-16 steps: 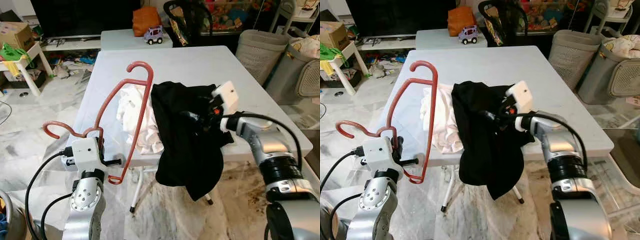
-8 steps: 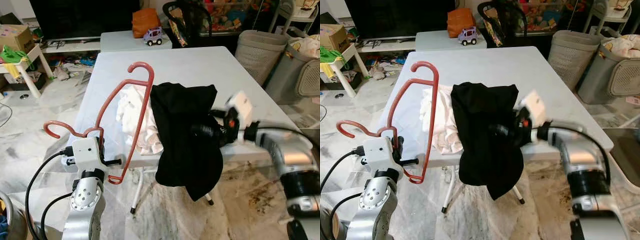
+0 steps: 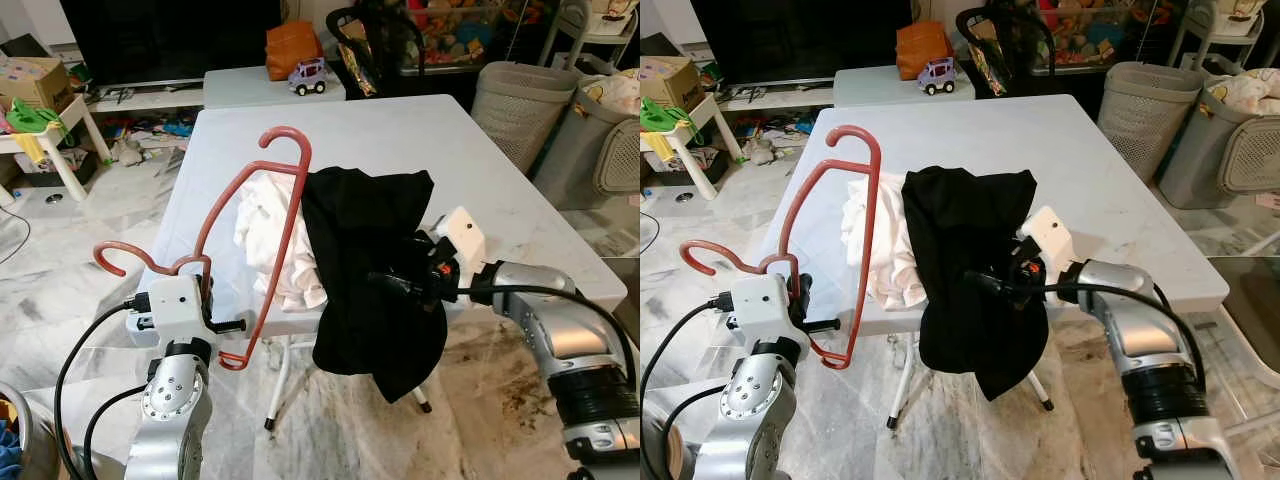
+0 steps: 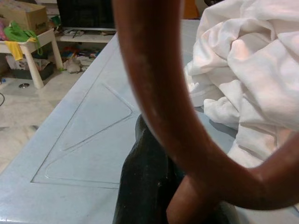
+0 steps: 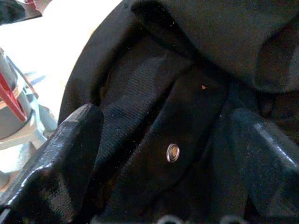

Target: Hang hanger

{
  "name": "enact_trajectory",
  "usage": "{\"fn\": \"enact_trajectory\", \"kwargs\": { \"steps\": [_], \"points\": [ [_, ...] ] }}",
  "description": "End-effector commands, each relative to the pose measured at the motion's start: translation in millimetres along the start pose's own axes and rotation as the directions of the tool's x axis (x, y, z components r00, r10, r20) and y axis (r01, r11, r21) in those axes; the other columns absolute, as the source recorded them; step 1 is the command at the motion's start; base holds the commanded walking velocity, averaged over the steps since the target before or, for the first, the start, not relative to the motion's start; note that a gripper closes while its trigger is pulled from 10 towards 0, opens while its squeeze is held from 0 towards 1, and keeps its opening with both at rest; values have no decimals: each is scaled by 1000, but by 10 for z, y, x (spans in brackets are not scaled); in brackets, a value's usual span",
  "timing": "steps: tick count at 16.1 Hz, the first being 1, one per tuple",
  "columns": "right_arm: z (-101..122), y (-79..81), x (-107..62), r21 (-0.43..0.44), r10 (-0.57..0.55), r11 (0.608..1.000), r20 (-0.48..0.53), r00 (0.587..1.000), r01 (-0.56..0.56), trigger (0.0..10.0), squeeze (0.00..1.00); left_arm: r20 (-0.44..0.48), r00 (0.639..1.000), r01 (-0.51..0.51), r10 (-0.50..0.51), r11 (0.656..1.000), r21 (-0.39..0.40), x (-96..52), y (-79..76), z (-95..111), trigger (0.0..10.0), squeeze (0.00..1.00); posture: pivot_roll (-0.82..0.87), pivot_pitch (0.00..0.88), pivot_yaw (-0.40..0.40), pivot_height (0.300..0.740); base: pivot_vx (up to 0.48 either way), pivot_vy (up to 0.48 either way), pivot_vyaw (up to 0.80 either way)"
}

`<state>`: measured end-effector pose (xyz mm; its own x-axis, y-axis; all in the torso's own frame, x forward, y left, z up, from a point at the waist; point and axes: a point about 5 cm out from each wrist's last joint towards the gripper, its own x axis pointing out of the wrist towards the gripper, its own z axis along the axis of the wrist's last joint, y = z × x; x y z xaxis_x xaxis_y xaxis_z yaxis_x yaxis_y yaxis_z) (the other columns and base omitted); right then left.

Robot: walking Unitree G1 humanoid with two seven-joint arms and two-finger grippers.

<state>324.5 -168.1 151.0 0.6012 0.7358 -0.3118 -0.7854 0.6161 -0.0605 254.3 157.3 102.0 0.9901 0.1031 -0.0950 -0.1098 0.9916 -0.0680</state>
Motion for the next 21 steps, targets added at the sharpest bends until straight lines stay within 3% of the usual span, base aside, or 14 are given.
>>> {"fn": "enact_trajectory", "kwargs": {
  "steps": [1,2,3,4,5,6,10,12,17,21],
  "points": [
    [-9,50,52,-33,-18,999,-20,1000,17,10000,518,3,1000,4,-4,1000,6,15,8,29,10000,0,-30,0,52,740,0,0,0],
    [-48,82,98,-78,-35,996,-49,998,31,10000,0,2,1000,4,-4,1000,6,15,8,27,10000,0,-30,0,52,740,0,0,0],
    [-84,117,154,-134,-58,990,-80,995,47,10000,0,2,1000,5,-5,1000,7,14,9,28,10000,0,-25,0,53,740,0,0,0],
    [-86,130,170,-128,-60,991,-81,995,49,10000,0,2,1000,5,-5,1000,7,12,10,28,10000,0,-25,0,53,740,0,0,0],
    [-96,157,223,-120,-73,991,-88,993,63,3412,0,1,1000,5,-5,1000,8,10,13,26,10000,0,-25,0,53,740,0,0,0],
    [-121,158,254,-126,-101,988,-101,990,87,0,0,-1,1000,4,-4,1000,9,9,16,24,10000,0,-22,0,51,740,0,0,0],
    [-238,97,337,-91,-264,963,-114,958,254,0,0,-5,1000,1,-1,1000,11,4,23,17,10000,0,-19,0,50,740,0,0,0],
    [-276,37,366,-29,-363,932,-99,927,361,0,0,-5,1000,5,-5,1000,12,6,15,18,10000,0,-18,0,52,740,0,0,0],
    [-272,-96,364,47,-450,890,-85,889,454,0,0,-5,1000,4,-4,1000,12,11,17,18,10000,0,-18,0,51,740,0,0,0],
    [-139,-184,487,167,-484,858,-60,873,486,0,0,-4,1000,2,-2,1000,11,13,11,22,10000,0,-12,0,46,740,0,0,0]
  ]
}}
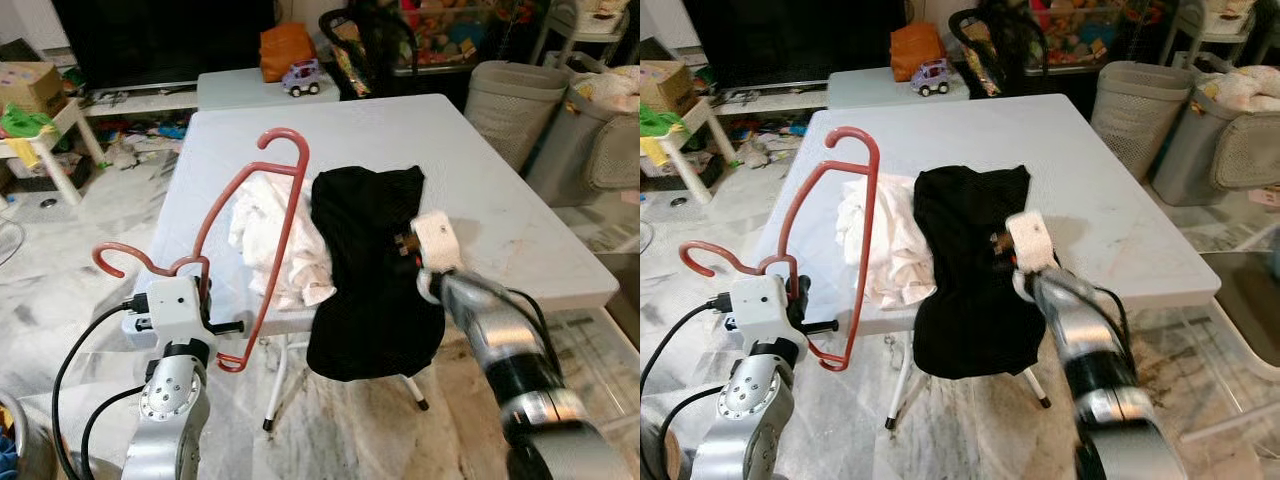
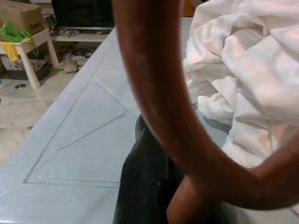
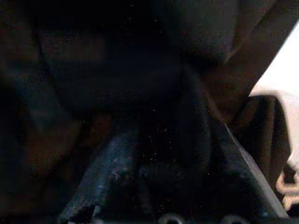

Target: Hang hanger

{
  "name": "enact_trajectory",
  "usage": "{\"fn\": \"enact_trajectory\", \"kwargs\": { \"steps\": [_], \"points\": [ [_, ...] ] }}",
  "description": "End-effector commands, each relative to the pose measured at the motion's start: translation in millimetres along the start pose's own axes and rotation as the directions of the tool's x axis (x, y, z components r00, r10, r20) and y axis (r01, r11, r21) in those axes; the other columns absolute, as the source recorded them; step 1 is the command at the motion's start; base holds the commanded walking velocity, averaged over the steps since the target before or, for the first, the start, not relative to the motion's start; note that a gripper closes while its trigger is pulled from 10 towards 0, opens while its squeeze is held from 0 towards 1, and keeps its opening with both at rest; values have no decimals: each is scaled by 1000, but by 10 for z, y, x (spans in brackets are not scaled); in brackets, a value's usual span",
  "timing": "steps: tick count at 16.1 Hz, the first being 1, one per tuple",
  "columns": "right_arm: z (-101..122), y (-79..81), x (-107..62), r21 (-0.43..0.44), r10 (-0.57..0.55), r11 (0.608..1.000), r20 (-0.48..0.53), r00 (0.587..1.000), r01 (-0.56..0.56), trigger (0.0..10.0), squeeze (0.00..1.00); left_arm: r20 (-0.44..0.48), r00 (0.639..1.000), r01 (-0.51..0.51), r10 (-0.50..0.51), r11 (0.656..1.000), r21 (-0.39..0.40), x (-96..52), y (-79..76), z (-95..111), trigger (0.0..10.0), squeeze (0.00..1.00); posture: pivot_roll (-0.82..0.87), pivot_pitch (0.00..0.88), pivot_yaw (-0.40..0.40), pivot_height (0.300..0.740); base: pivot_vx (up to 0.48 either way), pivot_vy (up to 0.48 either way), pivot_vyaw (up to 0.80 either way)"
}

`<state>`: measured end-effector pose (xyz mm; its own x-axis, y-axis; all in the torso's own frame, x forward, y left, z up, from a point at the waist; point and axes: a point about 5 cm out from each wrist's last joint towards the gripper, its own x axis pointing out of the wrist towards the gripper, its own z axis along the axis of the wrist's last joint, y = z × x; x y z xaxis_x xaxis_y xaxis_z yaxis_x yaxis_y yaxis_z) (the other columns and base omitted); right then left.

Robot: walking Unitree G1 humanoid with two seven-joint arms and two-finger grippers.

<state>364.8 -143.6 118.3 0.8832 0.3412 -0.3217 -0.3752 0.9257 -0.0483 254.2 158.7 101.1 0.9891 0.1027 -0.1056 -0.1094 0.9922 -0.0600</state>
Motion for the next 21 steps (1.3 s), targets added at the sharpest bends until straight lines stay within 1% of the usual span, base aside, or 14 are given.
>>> {"fn": "enact_trajectory", "kwargs": {
  "steps": [1,2,5,6,8,11,12,14,15,16,18,19,20,21],
  "points": [
    [192,-19,69,27,-24,999,49,999,23,0,0,8,1000,3,-3,1000,3,14,-8,32,10000,0,-12,0,43,740,0,0,0],
    [360,9,144,50,-26,998,79,996,23,0,0,10,1000,3,-3,1000,1,19,-19,33,10000,0,-7,0,40,740,0,0,0],
    [681,78,244,66,-31,998,137,990,23,0,0,13,1000,-5,5,1000,-4,15,-24,37,10000,0,2,0,25,740,0,0,0],
    [868,128,279,75,-29,997,172,985,17,0,0,15,1000,-14,14,1000,-6,11,-16,38,10000,0,9,0,16,740,0,0,0],
    [1141,180,304,103,-41,995,228,973,17,0,0,16,1000,-21,21,1000,-9,5,-13,36,10000,0,14,0,10,740,0,0,0],
    [1602,234,262,135,-67,991,357,932,19,0,0,20,999,-28,28,1000,-11,3,-17,40,10000,0,19,0,3,740,0,0,0],
    [1828,238,206,146,-83,989,430,899,21,0,0,22,999,-31,32,999,-12,5,-15,43,10000,0,22,0,-1,740,0,0,0],
    [2339,170,-3,172,-153,983,599,786,61,0,0,30,999,-40,41,999,-14,4,-13,53,10000,0,22,0,-1,740,0,0,0],
    [2462,131,-80,170,-178,982,647,742,88,0,0,33,998,-45,45,999,-13,2,-10,56,10000,0,22,0,-1,740,0,0,0],
    [2527,105,-130,161,-190,981,679,709,109,0,0,37,998,-50,50,999,-13,1,-9,58,10000,0,27,0,-9,740,0,0,0],
    [2505,115,-126,112,-174,985,691,701,134,0,0,40,998,-56,57,998,-12,1,-6,61,10000,0,29,0,-12,740,0,0,0],
    [2315,168,-28,1,-123,987,657,744,162,0,0,45,997,-62,62,998,-12,5,-3,67,10000,0,27,0,-12,740,0,0,0],
    [2088,192,65,-83,-83,983,605,792,166,0,0,48,997,-63,63,998,-13,12,-4,71,10000,0,26,0,-9,740,0,0,0],
    [1832,195,159,-166,-49,974,511,858,155,0,0,47,997,-59,59,998,-14,13,-11,68,10000,0,23,0,-6,740,0,0,0]
  ]
}}
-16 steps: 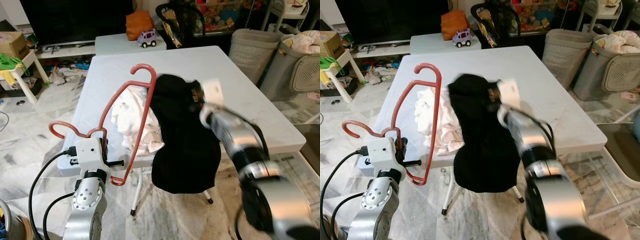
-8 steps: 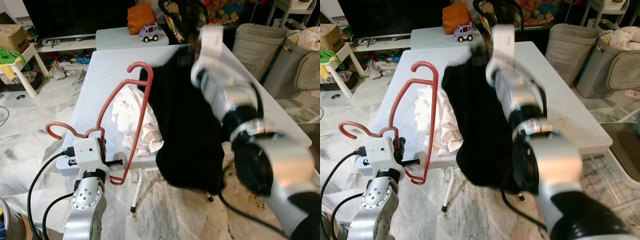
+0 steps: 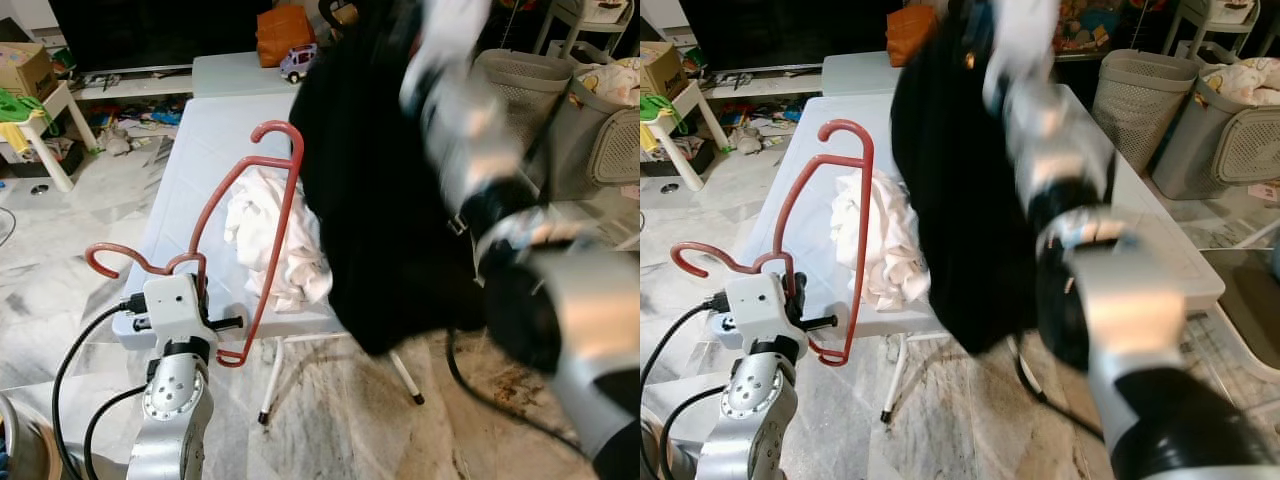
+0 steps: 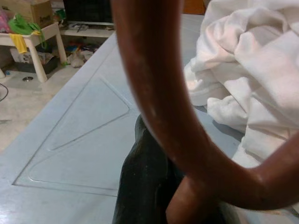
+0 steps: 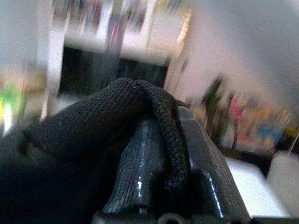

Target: Hang hanger

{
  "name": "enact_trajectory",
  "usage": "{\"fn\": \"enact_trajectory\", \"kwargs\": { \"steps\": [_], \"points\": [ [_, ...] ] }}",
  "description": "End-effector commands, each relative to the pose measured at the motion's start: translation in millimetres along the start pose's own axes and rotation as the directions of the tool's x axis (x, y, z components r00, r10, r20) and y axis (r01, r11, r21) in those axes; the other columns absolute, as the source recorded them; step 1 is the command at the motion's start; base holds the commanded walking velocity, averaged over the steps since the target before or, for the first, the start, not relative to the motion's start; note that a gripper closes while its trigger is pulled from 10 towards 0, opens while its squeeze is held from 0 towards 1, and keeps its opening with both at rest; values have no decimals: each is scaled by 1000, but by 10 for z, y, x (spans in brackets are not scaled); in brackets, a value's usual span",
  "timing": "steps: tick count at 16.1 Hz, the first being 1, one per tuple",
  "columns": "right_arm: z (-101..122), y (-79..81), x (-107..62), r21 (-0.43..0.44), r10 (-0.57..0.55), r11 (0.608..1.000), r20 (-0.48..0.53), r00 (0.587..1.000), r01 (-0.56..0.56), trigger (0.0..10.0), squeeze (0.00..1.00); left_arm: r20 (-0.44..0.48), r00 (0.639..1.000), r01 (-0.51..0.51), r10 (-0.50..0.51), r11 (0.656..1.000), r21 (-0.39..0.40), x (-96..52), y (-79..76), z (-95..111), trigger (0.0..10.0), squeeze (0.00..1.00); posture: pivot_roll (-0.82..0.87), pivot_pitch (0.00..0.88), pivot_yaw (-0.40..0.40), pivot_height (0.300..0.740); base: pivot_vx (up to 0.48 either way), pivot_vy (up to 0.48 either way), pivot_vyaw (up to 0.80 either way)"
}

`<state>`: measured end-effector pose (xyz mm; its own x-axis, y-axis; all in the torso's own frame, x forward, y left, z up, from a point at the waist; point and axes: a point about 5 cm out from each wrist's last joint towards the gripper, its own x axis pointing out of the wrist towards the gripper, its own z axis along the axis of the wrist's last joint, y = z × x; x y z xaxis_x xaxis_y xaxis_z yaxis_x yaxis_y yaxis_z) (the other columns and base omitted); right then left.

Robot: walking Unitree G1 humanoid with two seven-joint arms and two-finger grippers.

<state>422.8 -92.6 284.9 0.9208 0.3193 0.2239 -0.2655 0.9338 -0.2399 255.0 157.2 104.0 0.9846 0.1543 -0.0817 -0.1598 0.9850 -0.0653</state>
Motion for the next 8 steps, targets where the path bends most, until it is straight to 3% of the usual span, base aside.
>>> {"fn": "enact_trajectory", "kwargs": {
  "steps": [1,2,3,5,8],
  "points": [
    [-314,90,-86,-66,109,991,-153,982,-120,3647,0,19,1000,-3,3,1000,-3,16,-1,36,10000,0,18,0,-1,740,0,0,0],
    [-408,106,-124,-65,139,986,-191,972,-154,3647,0,18,1000,-1,1,1000,-4,20,-1,36,10000,0,17,0,1,740,0,0,0],
    [-634,106,-230,-88,195,969,-296,935,-230,10000,1000,17,1000,6,-6,1000,-4,30,-8,36,10000,0,12,0,6,740,0,0,0],
    [-811,1,-350,-141,221,946,-383,897,-293,10000,1000,17,1000,18,-17,1000,-3,44,-25,39,10000,0,10,0,12,740,0,0,0],
    [-781,-248,-404,-224,214,918,-411,886,-326,10000,1000,14,1000,20,-20,1000,-2,42,-21,32,10000,0,9,0,13,740,0,0,0]
  ]
}}
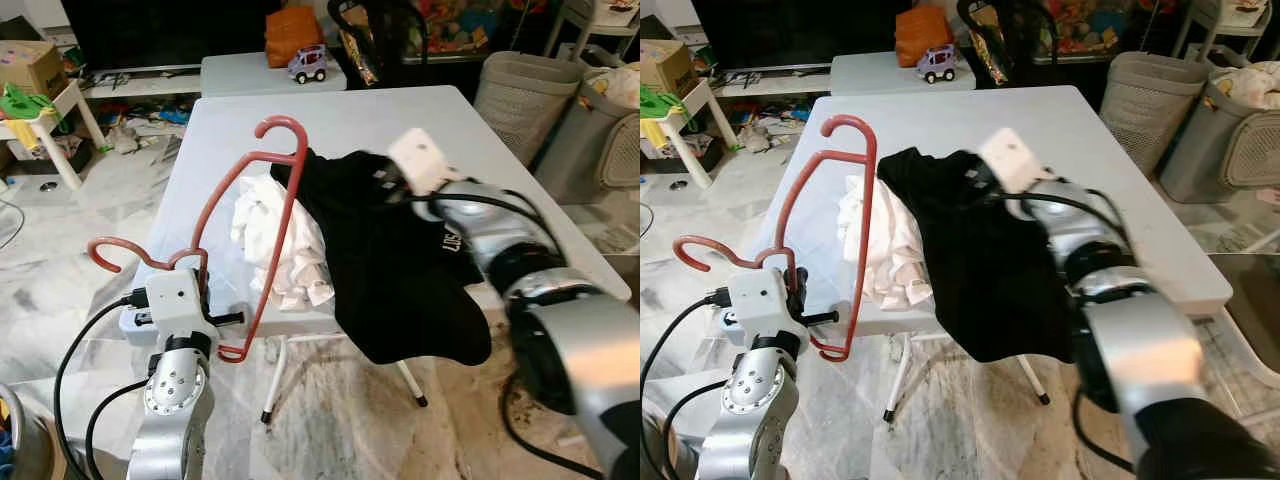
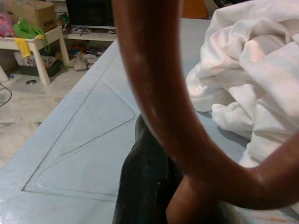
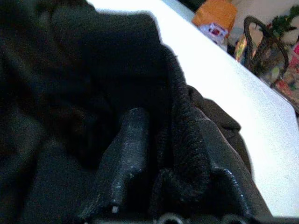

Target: Hang hanger

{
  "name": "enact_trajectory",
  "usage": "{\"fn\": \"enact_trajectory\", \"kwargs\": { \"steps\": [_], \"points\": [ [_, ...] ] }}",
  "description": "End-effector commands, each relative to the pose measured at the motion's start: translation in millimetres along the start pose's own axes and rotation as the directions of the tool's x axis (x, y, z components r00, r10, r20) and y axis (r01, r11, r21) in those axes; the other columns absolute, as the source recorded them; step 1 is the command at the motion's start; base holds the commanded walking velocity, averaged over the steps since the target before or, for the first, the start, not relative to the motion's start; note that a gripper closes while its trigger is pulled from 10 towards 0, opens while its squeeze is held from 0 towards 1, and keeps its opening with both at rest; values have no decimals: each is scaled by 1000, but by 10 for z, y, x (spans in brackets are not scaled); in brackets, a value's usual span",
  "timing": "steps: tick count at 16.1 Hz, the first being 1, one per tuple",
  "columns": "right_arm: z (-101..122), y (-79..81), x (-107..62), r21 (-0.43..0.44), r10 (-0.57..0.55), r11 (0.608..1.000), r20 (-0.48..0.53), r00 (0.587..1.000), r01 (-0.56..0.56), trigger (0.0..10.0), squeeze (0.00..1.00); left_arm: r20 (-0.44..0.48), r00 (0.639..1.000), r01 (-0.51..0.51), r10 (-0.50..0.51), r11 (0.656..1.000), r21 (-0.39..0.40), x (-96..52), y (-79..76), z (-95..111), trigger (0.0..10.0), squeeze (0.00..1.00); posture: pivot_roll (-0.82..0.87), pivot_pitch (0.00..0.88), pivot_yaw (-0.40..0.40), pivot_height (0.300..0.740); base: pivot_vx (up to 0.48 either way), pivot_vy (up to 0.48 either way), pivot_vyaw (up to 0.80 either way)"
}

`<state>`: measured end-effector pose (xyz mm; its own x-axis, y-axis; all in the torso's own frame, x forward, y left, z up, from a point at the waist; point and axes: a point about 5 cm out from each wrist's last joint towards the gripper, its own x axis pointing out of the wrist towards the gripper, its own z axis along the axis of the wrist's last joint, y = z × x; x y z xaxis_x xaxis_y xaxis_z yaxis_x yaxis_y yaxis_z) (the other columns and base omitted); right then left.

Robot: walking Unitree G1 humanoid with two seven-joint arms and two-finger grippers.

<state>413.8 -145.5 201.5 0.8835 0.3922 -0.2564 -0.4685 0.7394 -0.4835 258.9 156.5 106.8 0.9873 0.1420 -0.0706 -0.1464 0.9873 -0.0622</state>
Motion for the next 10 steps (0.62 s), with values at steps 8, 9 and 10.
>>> {"fn": "enact_trajectory", "kwargs": {
  "steps": [8,9,10],
  "points": [
    [-254,-208,-259,85,113,989,54,992,-117,10000,1000,-9,1000,-2,2,1000,6,-28,72,-26,10000,0,6,0,19,740,0,0,0],
    [-307,-204,-292,107,142,983,55,988,-147,10000,1000,-10,1000,5,-5,1000,8,-24,66,-27,10000,0,1,0,24,740,0,0,0],
    [-326,-207,-313,134,154,978,65,986,-161,10000,1000,-11,1000,7,-7,1000,10,-25,68,-28,10000,0,-3,0,29,740,0,0,0]
  ]
}}
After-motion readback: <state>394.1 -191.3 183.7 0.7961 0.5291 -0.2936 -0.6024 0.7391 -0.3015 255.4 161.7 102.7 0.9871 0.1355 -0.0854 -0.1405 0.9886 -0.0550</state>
